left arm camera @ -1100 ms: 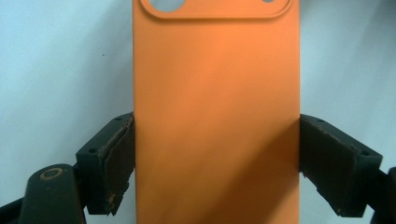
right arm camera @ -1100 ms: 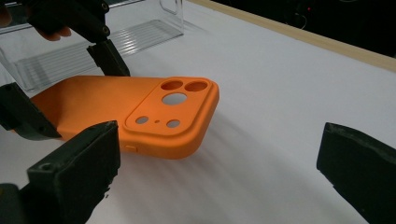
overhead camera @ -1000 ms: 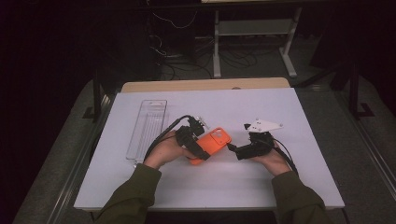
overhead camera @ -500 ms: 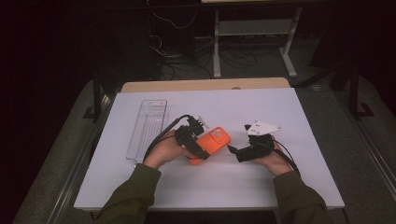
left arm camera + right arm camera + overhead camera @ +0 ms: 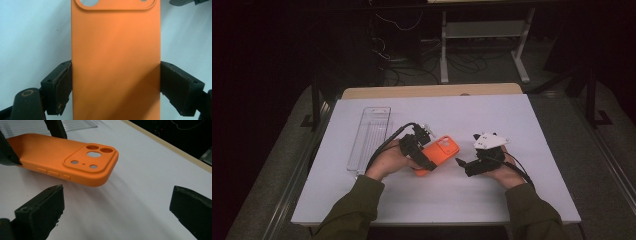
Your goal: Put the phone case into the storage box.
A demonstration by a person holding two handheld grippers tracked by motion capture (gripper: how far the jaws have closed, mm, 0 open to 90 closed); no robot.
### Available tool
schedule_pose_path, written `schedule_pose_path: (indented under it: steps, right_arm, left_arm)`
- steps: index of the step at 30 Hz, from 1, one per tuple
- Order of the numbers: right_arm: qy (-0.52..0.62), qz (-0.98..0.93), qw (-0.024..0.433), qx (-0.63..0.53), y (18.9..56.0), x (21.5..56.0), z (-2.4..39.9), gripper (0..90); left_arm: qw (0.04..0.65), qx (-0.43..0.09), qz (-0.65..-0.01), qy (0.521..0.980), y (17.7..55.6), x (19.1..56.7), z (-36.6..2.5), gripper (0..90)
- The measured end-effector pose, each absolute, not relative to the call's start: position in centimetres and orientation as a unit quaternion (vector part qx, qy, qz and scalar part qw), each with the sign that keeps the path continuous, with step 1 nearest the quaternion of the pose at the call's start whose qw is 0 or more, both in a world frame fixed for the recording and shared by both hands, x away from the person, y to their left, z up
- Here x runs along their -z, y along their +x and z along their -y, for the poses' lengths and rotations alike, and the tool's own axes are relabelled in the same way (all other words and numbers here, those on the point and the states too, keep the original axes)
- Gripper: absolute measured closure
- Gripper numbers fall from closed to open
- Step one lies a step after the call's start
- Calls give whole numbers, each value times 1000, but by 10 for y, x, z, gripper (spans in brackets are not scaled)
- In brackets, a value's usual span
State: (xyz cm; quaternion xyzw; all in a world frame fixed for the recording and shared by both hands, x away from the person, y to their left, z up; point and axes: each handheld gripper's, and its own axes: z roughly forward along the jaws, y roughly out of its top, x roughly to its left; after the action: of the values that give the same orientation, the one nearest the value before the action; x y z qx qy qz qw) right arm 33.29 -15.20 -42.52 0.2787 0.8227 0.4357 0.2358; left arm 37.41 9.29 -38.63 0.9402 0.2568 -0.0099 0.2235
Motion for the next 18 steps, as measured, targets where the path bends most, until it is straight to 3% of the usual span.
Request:
schedule_pose_path:
  steps: [18]
  right_arm:
    - [242, -830, 287, -412, 328, 426, 147, 0]
  left_arm:
    - [225, 9, -258, 939, 374, 386, -93, 164]
